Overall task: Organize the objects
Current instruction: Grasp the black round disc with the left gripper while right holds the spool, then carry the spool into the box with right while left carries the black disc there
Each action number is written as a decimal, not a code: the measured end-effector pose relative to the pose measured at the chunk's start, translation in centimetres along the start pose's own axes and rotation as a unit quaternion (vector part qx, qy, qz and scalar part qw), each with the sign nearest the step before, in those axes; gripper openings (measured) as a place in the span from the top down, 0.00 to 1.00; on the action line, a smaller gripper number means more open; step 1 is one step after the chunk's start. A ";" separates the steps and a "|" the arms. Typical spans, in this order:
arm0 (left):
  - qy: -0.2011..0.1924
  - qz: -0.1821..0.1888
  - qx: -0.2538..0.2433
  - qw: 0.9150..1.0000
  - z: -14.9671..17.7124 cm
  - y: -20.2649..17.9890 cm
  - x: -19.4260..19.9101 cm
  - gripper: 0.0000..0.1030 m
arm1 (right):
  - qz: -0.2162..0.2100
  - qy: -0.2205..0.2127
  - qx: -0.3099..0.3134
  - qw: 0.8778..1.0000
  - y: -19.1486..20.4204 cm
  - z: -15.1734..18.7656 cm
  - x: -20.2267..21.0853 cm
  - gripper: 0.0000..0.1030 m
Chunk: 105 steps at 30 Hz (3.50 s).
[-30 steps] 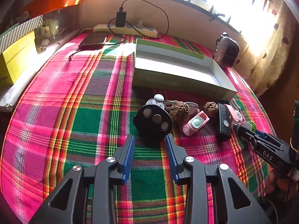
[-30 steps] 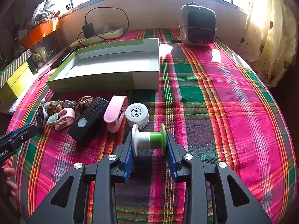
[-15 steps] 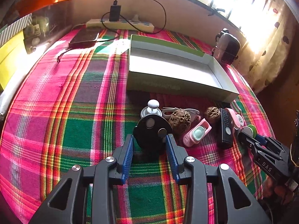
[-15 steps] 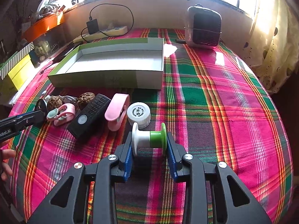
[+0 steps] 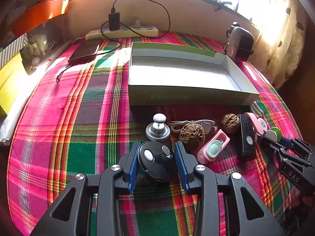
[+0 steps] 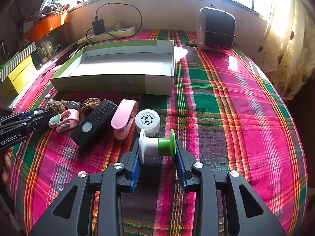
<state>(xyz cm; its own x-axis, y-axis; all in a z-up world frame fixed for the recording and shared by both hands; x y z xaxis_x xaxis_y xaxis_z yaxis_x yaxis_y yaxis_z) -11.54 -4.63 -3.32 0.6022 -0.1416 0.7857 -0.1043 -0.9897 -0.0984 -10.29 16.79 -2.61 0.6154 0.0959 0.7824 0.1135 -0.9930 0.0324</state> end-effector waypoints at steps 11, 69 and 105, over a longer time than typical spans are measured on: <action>0.000 0.003 0.021 1.000 0.2 0.5 0.1 0.76 | 0.000 0.000 0.000 1.000 -0.1 -0.1 -0.1 0.68; -0.043 0.022 -0.010 0.999 -8.3 -0.9 1.1 0.77 | -0.048 -0.046 0.027 0.997 1.1 -9.1 0.5 0.68; 0.019 -0.002 -0.036 0.999 -14.1 -1.1 -10.1 0.77 | -0.047 0.018 0.073 0.996 2.9 -15.4 -11.4 0.68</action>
<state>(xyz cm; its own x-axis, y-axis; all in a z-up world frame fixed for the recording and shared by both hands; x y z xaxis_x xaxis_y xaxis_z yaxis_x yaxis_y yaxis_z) -28.63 -1.81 -2.52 0.5721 -0.1347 0.8091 -0.1587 -0.9860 -0.0520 -28.96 11.80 -1.85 0.5681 0.1822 0.8025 0.2831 -0.9589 0.0172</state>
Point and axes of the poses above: each gripper's, at about its wrist camera, not at the fingertips, and x roughly against the way its jaws point, y to its left, z to its underside, the point moved 5 cm from there along -x, roughly the way its jaws point, and after that the axes turned 3 degrees about -x, right-handed, at the moved point
